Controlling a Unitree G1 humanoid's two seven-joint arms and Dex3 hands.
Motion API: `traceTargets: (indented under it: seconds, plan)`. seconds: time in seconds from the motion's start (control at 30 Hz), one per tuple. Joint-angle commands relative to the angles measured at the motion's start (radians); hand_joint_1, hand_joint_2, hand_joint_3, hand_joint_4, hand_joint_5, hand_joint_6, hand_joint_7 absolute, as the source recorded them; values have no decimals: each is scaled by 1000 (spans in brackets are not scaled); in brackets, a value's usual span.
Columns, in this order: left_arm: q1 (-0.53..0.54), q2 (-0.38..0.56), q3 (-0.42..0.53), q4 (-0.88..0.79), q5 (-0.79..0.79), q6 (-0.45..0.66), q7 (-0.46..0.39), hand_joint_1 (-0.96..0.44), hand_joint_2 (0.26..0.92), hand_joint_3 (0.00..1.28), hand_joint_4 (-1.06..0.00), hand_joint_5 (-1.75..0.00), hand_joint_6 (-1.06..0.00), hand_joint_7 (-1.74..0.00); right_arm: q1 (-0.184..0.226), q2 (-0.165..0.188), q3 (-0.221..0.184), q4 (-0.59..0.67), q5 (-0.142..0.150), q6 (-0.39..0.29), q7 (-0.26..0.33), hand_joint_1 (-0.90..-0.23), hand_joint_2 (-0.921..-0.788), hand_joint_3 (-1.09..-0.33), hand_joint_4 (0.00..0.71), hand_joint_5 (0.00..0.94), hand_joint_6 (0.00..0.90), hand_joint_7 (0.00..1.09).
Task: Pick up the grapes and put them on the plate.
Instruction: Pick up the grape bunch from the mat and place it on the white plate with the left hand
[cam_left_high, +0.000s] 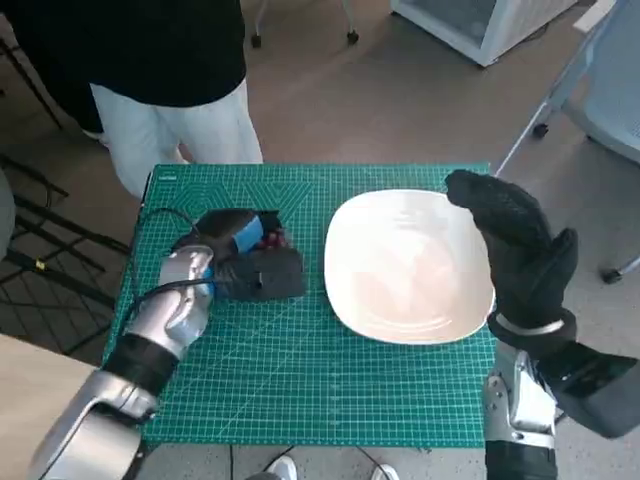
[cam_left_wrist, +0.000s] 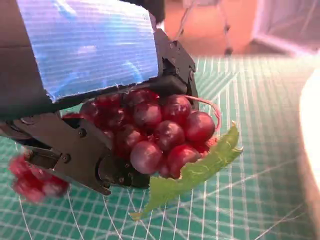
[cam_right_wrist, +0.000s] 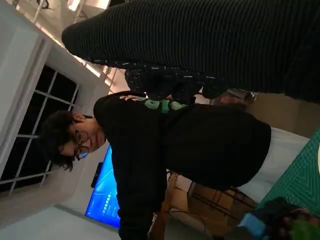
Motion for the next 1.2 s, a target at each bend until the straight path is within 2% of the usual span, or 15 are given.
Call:
traceTargets:
  seconds: [0.03,0.1,0.27,0.47,0.67,0.9,1.03,1.2]
  plan:
    - [43,40,41,-155,13,13,-4,3,921,228,-476,-1412,-483,-1298,3,2,-4,21,-3,-2,-7,-507,-921,-590,311,1,19,517]
    - [63,50,56,-215,18,15,2,4,921,215,-494,-1403,-499,-1270,1,1,-4,23,-3,-5,-7,-509,-921,-591,311,1,19,516]
    - [106,70,93,-357,38,29,11,7,921,174,-552,-1452,-564,-1076,-2,2,-5,28,-4,-12,-8,-513,-921,-592,313,2,19,516]
    - [144,79,134,-488,62,43,10,9,921,151,-567,-1459,-610,-1000,-7,0,-7,38,-3,-19,-7,-513,-921,-593,314,2,19,515]
    - [156,74,153,-550,81,55,2,6,921,135,-604,-1394,-597,-1040,-12,1,-8,47,-3,-27,-7,-510,-921,-593,316,3,22,515]
    - [156,66,157,-581,100,38,1,3,921,133,-629,-1239,-549,-1220,-17,1,-9,56,1,-35,-6,-510,-921,-593,317,3,28,516]
    - [93,4,109,-521,102,36,-10,2,921,133,-631,-1246,-547,-1216,-16,-2,-12,50,13,-32,1,-512,-921,-592,318,3,33,514]
    - [7,-65,56,-450,97,31,-51,2,921,142,-580,-1278,-564,-1240,-10,-5,-14,32,25,-26,6,-519,-921,-587,319,3,38,512]
